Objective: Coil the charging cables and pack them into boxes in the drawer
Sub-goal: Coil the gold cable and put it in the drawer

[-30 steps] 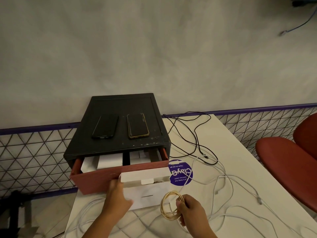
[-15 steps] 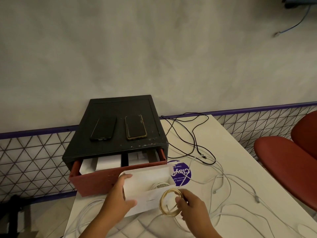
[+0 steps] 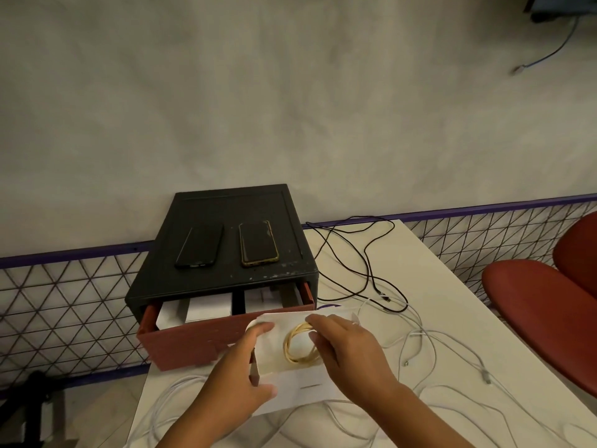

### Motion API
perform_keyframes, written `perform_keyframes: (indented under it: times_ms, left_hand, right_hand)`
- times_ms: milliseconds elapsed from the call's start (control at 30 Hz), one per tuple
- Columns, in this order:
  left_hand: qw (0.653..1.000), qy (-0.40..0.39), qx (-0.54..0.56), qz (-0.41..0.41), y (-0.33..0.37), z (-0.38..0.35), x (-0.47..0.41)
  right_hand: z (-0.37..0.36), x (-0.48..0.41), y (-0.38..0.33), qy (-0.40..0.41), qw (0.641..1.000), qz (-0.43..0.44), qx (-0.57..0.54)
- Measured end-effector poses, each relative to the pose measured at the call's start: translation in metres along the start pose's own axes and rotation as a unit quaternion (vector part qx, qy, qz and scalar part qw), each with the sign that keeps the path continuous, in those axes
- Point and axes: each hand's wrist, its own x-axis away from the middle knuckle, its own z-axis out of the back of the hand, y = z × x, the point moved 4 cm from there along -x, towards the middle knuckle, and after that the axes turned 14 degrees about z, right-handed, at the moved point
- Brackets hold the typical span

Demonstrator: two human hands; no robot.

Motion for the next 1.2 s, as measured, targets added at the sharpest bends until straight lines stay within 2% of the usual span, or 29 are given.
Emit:
perform_keyframes:
  times_ms: [100, 200, 300, 467, 600, 933, 1100, 1200]
  left_hand:
    - [1.0, 0.003, -0.009, 0.001, 0.002, 0.001, 0.005]
    - [1.0, 0.007, 0.001, 0.003, 0.005, 0.001, 0.007]
    - [1.0, 0.011, -0.008, 0.005, 0.008, -0.001, 0.007]
    - [1.0, 0.009, -0.007, 0.014, 0.01, -0.002, 0.008]
    - [1.0, -0.007, 0.003, 0.014, 0.01, -0.005, 0.009]
    - [0.999, -0.006, 0.038, 0.018, 0.006, -0.005, 0.007]
    - [0.999, 0.003, 0.048, 0.025, 0.0, -0.003, 0.001]
    - [0.998, 0.009, 0.056, 0.023, -0.008, -0.002, -0.004]
  right_hand:
    - [0.003, 0.001, 0.003, 0.01, 1.0, -0.006, -0.001]
    - [-0.003, 0.002, 0.0, -0.057, 0.998, 0.025, -0.005]
    - [-0.008, 0.002, 0.002, -0.159, 0.987, 0.022, -0.007]
    - [-0.016, 0.0, 0.016, -0.236, 0.971, 0.022, -0.019]
    - [-0.02, -0.002, 0.023, -0.288, 0.956, -0.026, -0.043]
    - [-0.008, -0.013, 0.028, -0.323, 0.944, -0.036, -0.06]
    - [-0.016, -0.005, 0.029, -0.348, 0.936, -0.029, -0.032]
    - [-0.017, 0.0, 0.028, -0.322, 0.945, -0.027, -0.056]
